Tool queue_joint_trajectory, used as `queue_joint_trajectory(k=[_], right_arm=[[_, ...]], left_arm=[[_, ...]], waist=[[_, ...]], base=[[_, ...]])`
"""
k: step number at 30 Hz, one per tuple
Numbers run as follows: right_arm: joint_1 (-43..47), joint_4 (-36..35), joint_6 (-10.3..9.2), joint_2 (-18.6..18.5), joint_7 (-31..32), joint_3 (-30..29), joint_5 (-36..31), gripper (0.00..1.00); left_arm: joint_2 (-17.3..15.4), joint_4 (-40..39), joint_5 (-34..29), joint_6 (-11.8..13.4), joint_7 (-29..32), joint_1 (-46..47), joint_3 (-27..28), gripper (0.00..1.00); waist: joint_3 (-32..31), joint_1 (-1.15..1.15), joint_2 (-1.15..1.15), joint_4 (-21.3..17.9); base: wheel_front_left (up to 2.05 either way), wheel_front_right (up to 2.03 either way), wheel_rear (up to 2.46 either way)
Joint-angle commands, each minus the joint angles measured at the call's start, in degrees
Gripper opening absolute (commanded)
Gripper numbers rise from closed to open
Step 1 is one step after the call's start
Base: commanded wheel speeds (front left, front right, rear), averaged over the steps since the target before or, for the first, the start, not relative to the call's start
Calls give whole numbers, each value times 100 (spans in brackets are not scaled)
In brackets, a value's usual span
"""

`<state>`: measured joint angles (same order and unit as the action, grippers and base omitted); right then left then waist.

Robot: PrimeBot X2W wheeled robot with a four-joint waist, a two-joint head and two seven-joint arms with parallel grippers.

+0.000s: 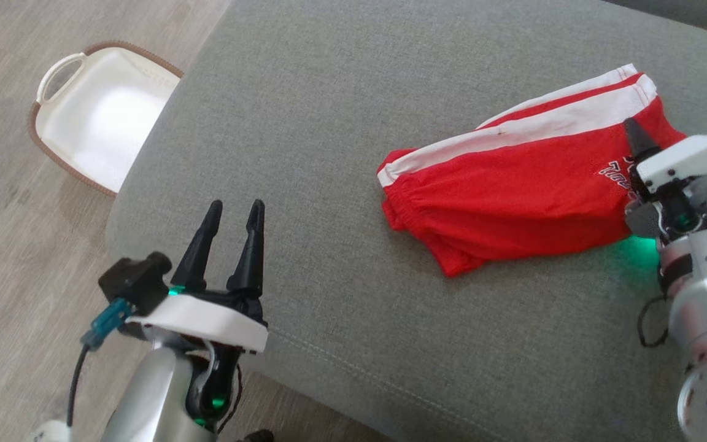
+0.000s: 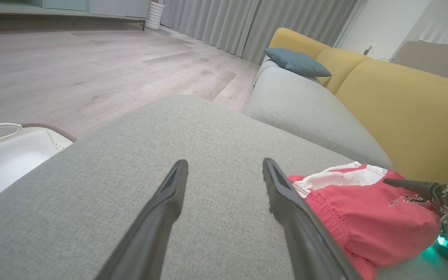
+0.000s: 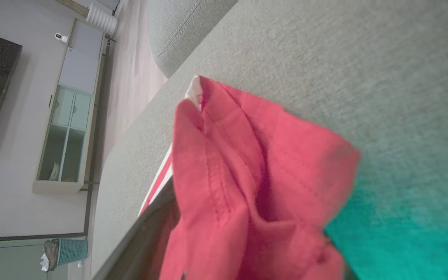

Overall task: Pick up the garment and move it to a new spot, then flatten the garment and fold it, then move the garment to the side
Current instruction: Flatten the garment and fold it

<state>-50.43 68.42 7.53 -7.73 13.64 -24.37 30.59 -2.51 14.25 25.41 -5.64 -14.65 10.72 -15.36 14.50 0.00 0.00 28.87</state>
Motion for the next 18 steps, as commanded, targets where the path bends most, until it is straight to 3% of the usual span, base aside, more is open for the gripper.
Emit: queue_joint_trajectory(k=[1, 8, 18], right_arm=[[-66, 57, -4, 132, -34, 63, -39, 0], [-233, 164, -4, 236, -344, -56, -75, 0], [299, -289, -4, 438, -780, -313, 552, 0]], left_arm=[[-37, -219, 35, 24, -35, 253, 169, 100], [-37, -159, 16, 33, -35, 248, 216, 100], [-37, -99, -92, 18, -35, 8, 168, 100]], waist=[[8, 0, 0, -10], [-116, 0, 0, -204], [-597, 0, 0, -774]], base=[[0, 0, 0], [0, 0, 0], [0, 0, 0]])
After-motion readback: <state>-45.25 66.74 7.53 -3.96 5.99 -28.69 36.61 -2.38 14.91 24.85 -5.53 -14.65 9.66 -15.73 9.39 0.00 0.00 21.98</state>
